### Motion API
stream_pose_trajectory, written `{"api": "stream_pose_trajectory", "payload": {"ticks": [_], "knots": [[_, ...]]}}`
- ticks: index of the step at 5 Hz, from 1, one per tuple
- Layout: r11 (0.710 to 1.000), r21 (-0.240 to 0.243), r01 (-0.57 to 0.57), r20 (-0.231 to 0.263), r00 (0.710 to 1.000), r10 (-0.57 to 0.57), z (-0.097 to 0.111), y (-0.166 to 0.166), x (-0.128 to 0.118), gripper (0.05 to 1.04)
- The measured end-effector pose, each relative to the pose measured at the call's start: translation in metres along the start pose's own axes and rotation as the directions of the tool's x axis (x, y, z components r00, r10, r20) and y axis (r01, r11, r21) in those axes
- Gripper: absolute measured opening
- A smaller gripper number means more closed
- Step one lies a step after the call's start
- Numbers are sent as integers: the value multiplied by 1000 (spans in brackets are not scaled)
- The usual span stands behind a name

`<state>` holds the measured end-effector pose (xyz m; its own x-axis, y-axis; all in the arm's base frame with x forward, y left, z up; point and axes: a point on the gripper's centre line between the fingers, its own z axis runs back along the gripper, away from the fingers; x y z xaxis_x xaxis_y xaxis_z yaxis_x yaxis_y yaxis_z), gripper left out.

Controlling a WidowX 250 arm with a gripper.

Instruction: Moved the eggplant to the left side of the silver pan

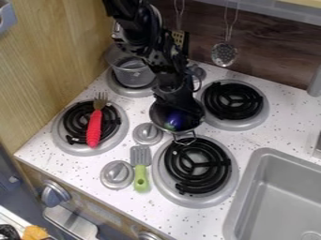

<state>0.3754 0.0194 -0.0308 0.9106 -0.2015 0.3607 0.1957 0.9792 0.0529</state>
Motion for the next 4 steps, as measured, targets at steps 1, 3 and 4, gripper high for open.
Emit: {"api": "stream_pose_trajectory", "payload": {"ticks": [1, 3, 4], "knots": [[1000, 0, -10, -5, 1000, 10, 0, 0, -1, 723], [999, 33, -17, -6, 1000, 17, 18, -10, 9, 723], [997, 72, -17, -15, 1000, 18, 32, -14, 17, 723]]}}
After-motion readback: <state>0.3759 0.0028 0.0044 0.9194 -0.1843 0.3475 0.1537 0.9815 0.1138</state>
